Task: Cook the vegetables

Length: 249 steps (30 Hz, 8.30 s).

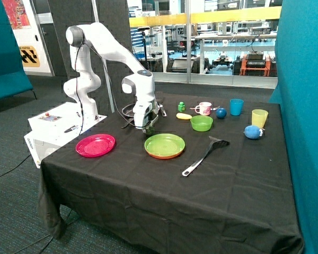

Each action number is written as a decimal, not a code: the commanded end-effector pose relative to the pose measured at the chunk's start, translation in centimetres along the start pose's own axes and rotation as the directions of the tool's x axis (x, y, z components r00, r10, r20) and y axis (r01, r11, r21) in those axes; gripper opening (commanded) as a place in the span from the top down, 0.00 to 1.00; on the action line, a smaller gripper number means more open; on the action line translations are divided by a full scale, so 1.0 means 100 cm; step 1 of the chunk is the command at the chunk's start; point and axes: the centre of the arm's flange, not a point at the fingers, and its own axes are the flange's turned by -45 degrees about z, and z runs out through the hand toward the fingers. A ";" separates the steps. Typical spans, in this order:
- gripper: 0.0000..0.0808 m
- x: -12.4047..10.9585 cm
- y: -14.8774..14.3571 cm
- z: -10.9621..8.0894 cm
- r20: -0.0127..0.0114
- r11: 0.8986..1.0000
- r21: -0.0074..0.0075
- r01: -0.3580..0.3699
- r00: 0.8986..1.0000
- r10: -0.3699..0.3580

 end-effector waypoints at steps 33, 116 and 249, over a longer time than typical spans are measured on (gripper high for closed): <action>0.99 -0.003 0.000 0.008 0.000 1.000 0.000 0.012 1.000 -0.012; 1.00 -0.066 -0.149 -0.072 0.000 0.899 0.000 0.437 0.899 -0.437; 0.00 -0.149 -0.202 -0.016 0.000 0.938 0.000 0.348 0.938 -0.348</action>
